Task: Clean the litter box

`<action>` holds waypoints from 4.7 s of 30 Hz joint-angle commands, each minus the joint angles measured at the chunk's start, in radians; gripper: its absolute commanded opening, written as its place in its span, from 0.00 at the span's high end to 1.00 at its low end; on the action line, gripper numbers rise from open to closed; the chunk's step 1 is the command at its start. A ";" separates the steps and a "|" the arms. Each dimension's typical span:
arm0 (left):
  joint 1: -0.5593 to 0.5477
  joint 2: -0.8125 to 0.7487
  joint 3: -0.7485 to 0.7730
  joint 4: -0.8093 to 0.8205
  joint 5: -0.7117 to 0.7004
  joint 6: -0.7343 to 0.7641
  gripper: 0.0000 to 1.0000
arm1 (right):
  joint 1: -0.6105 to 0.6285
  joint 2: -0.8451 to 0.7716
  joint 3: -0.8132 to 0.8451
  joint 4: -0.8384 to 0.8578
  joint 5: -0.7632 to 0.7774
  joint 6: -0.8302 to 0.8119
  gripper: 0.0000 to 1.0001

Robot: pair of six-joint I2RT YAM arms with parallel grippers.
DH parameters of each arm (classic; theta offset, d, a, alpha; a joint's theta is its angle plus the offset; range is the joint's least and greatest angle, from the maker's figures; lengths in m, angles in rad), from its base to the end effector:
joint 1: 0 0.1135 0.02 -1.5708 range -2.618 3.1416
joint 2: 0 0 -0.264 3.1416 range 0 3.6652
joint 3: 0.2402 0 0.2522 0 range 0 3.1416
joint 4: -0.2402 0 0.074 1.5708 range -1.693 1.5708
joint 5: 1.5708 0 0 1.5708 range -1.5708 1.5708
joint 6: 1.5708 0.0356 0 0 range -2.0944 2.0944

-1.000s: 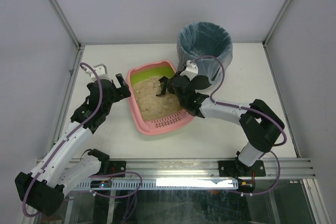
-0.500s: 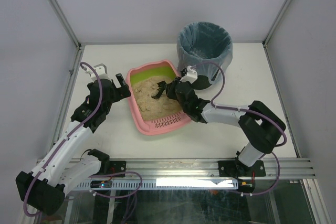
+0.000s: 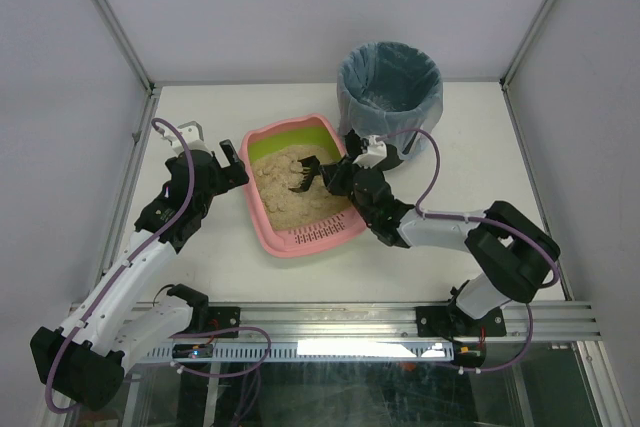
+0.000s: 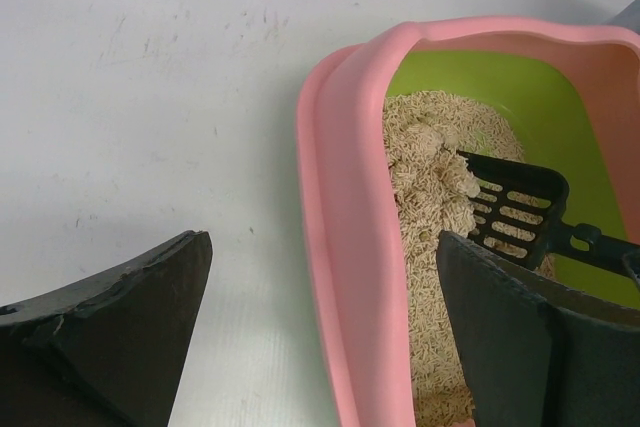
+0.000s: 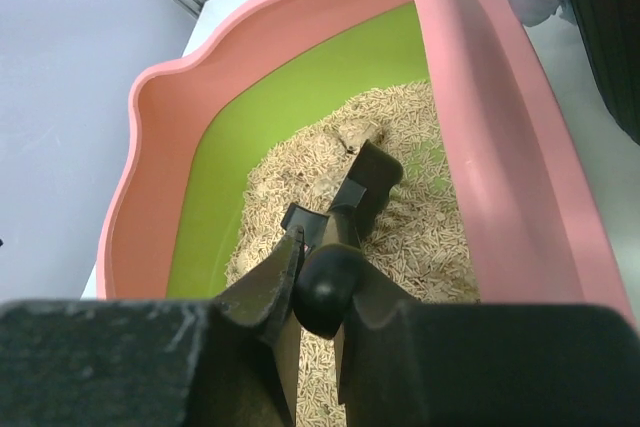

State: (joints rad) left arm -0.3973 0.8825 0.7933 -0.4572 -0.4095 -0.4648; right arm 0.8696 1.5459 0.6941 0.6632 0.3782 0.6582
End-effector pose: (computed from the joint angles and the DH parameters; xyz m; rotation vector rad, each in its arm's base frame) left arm 0.1832 -0.0615 0.2999 -0.3091 2.0458 -0.0951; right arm 0.2198 0.2399 0.2125 0.0929 1.8096 0.7767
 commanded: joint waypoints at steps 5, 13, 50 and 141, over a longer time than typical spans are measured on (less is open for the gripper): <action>0.011 -0.007 0.023 0.026 0.017 -0.008 0.01 | -0.015 -0.104 -0.050 0.225 -0.066 -0.016 1.00; 0.013 -0.008 0.025 0.026 0.015 -0.007 0.01 | -0.032 -0.194 -0.101 0.219 -0.095 0.005 1.00; 0.020 -0.016 0.012 0.055 0.068 0.004 0.01 | -0.176 -0.408 -0.276 0.237 -0.351 0.161 1.00; 0.047 0.004 0.012 0.083 0.144 0.005 0.01 | -0.226 -0.339 -0.268 0.367 -0.450 0.235 1.00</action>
State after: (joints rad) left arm -0.3641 0.9077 0.7933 -0.4187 -0.2798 -0.4633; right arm 0.5858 1.1851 0.3515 0.9245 -0.0376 0.9173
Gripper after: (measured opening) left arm 0.990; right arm 0.161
